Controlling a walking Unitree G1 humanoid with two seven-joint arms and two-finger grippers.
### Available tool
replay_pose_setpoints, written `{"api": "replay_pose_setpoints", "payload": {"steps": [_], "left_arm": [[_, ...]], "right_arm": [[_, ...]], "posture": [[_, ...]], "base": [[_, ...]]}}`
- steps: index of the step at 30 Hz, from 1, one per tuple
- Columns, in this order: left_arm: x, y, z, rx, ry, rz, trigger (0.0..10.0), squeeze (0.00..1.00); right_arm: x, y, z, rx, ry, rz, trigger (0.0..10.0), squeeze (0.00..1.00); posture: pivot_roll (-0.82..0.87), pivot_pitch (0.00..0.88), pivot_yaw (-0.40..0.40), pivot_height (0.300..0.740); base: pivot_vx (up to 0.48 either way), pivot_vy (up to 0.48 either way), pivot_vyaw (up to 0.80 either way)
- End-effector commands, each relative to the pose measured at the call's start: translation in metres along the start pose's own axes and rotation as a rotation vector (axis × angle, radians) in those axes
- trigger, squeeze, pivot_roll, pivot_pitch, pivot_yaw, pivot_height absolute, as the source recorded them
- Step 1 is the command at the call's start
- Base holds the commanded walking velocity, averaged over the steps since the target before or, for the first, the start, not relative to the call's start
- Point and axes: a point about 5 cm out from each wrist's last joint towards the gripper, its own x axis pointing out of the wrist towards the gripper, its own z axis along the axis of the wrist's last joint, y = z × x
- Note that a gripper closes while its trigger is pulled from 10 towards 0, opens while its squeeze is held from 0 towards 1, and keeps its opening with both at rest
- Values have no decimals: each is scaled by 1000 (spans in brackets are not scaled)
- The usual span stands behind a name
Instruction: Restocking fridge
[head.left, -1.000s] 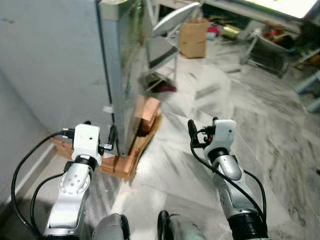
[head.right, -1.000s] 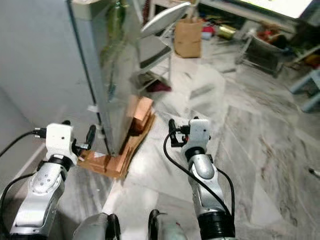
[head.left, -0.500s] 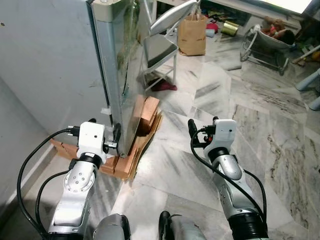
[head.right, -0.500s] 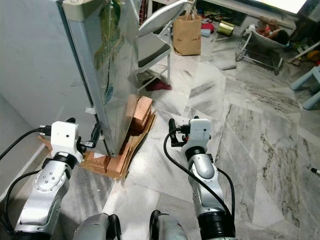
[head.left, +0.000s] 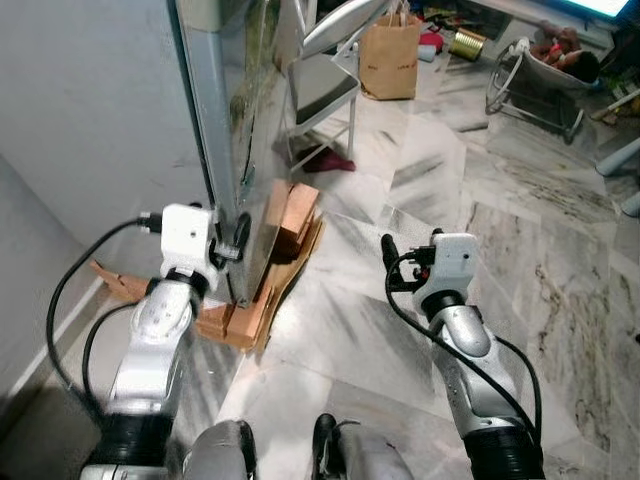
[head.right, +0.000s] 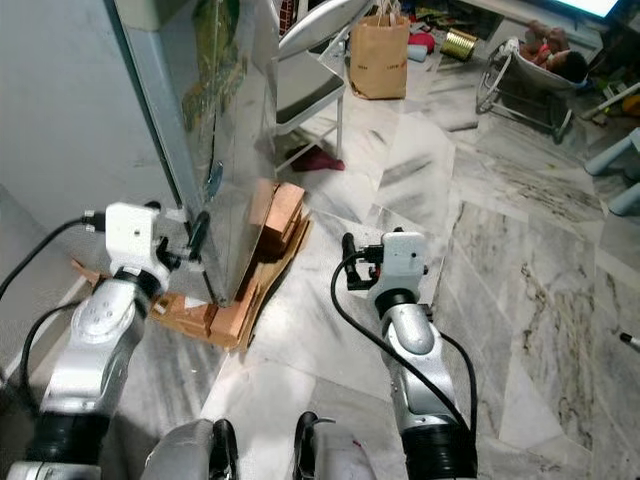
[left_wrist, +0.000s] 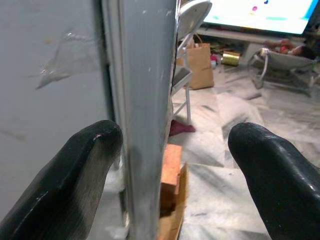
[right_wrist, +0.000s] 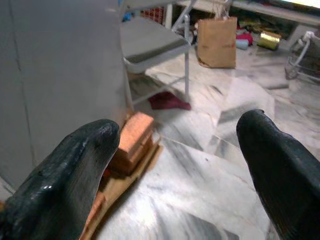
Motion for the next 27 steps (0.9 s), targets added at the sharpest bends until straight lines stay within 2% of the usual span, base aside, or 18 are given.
{"api": "replay_pose_setpoints", "payload": {"steps": [1,5,15,17,19,20,21,23,24,26,27], "left_arm": [[4,-1,-3,-21,4,-10,10000,0],[24,4,2,-42,-15,4,10000,0],[46,-3,14,-22,-47,-48,10000,0],[54,-14,19,-12,-66,-102,10000,0],[57,-30,26,12,-89,-184,10000,0],[57,-30,26,12,-89,-184,10000,0],[55,-67,37,42,-118,-391,10000,0],[55,-67,37,42,-118,-391,10000,0],[53,-83,40,45,-123,-476,10000,0],[31,-154,69,48,-220,-795,10000,0],[20,-177,81,45,-265,-891,10000,0]], "right_arm": [[-7,-12,-1,-6,19,-28,10000,0],[-26,-30,-5,-25,62,-49,10000,0],[-52,-50,-16,-92,153,-61,10000,0],[-67,-58,-26,-116,215,-52,10000,0],[-73,-61,-31,-124,243,-51,10000,0],[-73,-61,-31,-124,243,-51,10000,0],[-77,-62,-33,-124,258,-50,10000,0],[-77,-62,-33,-124,258,-50,10000,0],[-77,-62,-34,-125,263,-49,10000,0],[-75,-57,-38,-128,273,-26,10000,0],[-74,-55,-39,-128,273,-14,10000,0]], "posture": [[51,221,-133,740],[24,234,-137,740],[13,244,-137,740],[14,246,-136,740],[13,246,-136,740],[13,246,-136,740],[14,246,-137,740],[14,246,-137,740],[23,245,-139,740],[33,244,-139,740],[36,242,-137,740]], "base": [[0,0,0],[0,0,0],[0,0,0],[0,0,0],[0,0,0],[0,0,0],[0,0,0],[0,0,0],[0,0,0],[0,0,0],[0,0,0]]}}
